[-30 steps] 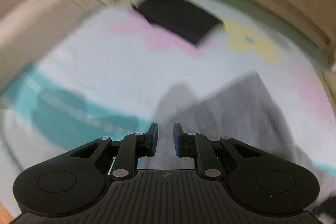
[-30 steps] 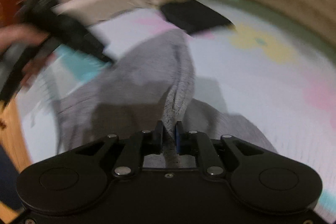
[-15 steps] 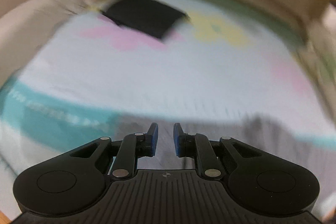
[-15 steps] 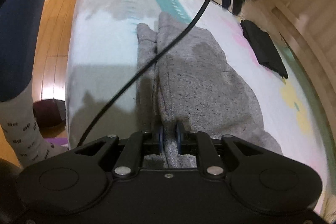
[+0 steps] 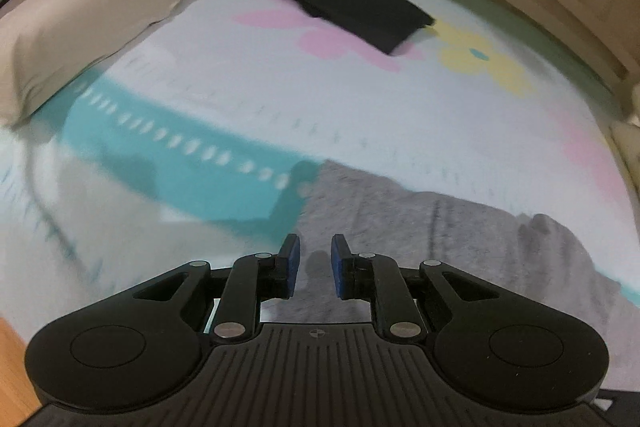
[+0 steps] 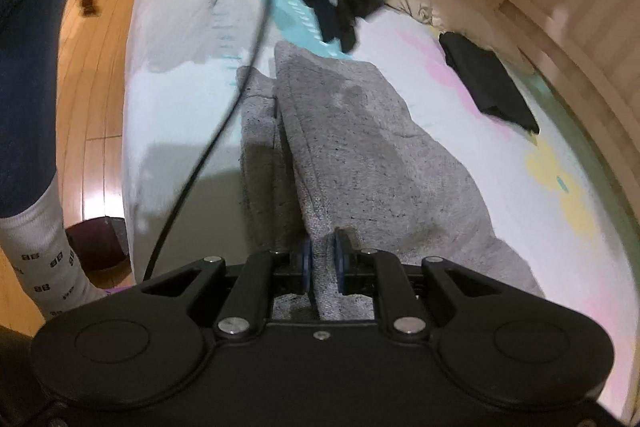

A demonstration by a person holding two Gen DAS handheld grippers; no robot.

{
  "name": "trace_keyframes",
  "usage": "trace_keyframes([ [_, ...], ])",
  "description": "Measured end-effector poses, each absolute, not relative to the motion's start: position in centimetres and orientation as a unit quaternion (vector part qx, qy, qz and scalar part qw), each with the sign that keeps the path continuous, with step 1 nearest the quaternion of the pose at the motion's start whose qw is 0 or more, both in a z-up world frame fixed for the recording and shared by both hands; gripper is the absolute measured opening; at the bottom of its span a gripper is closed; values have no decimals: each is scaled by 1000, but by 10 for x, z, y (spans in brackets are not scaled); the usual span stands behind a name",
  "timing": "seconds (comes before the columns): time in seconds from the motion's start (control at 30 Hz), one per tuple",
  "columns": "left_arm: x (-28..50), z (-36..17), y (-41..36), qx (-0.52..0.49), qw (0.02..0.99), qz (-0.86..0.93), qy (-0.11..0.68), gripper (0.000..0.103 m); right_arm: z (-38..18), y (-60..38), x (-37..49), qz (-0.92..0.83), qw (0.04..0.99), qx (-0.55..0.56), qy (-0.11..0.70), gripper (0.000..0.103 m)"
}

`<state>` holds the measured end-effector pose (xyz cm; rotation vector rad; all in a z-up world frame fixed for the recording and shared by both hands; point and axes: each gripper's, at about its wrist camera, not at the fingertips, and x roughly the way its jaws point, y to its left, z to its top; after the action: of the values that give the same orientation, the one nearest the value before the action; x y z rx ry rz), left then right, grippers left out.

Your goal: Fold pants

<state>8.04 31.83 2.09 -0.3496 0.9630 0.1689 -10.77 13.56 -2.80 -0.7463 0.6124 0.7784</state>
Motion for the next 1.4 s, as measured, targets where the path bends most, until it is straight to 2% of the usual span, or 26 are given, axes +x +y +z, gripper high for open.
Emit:
trace_keyframes([
  [0.1,75,13,318,-167,860,83,475,18,-30,134,-100,363,816,-332,305,20],
  [0.2,75,7,316,-169,856,76,483,26,-30,133,-99,361,817,-328,307,20],
  [0.6,75,1,329,-233,844,91,475,32,-29,136,-100,356,820,-326,309,20],
  [0.63,73,5,330,-226,848,98,470,40,-28,136,-99,356,820,-325,309,20],
  [0.67,71,8,331,-216,851,103,468,55,-28,135,-99,356,820,-323,310,20],
  [0.73,68,9,331,-211,850,102,471,69,-27,135,-97,357,821,-318,313,20],
  [0.9,66,1,326,-225,839,78,490,69,-29,136,-95,357,819,-319,316,20],
  [1.03,72,-10,324,-254,828,59,496,67,-30,136,-96,357,819,-322,314,20],
  [1.1,75,-12,322,-258,825,64,498,53,-30,137,-96,356,819,-323,314,20],
  [1.17,76,-10,317,-243,827,80,500,32,-30,137,-96,355,819,-322,314,20],
  [1.23,74,-4,311,-220,843,84,484,18,-30,137,-96,354,820,-320,315,20],
  [1.4,57,21,306,-205,872,83,437,10,-30,136,-95,353,822,-316,316,20],
])
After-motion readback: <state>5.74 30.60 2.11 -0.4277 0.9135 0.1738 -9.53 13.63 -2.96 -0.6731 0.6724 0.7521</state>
